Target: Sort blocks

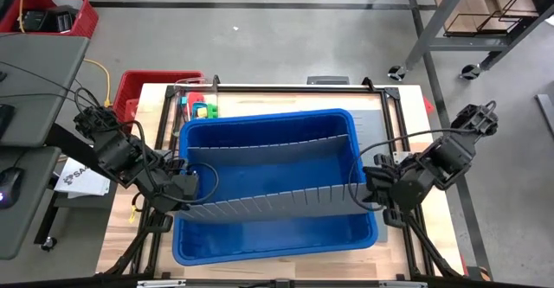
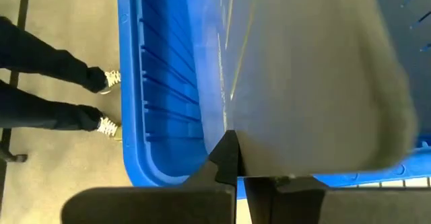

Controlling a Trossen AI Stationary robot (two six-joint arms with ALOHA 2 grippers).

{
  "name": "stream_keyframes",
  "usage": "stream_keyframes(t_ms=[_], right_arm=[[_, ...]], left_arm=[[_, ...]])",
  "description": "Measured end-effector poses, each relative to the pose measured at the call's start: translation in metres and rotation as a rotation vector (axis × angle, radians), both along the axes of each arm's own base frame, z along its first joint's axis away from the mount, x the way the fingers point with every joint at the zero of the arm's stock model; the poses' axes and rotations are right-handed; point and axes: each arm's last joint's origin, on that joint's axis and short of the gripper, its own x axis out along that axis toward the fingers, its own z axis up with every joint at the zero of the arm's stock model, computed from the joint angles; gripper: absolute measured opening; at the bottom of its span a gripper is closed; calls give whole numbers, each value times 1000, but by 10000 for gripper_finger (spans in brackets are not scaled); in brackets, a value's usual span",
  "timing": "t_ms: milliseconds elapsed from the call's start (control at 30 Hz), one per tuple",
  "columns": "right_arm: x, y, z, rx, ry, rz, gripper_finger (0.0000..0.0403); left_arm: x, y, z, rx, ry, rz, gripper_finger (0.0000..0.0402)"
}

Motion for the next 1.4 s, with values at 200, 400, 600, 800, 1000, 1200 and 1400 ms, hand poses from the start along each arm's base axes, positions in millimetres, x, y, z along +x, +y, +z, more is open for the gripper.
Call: stream_keyframes(t_ms=[200, 400, 600, 800, 1000, 1200, 1400], right_arm=[[1, 1, 0, 2, -8, -25, 0], [4, 4, -1, 4, -21, -10, 0], [5, 4, -1, 18, -23, -37, 0], [5, 1, -1, -53, -68, -74, 0], [13, -7, 3, -88, -135, -65, 0], [19, -15, 3, -100, -133, -96, 0], [19, -12, 4, -24, -125, -126, 0]], left_arm=[[-1, 1, 0, 5, -5, -7, 0], [-1, 1, 1, 6, -4, -8, 0], [-1, 1, 1, 15, -12, -13, 0], [-1, 2, 1, 30, -22, -14, 0], [-3, 2, 0, 34, -13, -17, 0], [-4, 3, 1, 29, -11, -13, 0], [-4, 3, 2, 24, -20, -10, 0]])
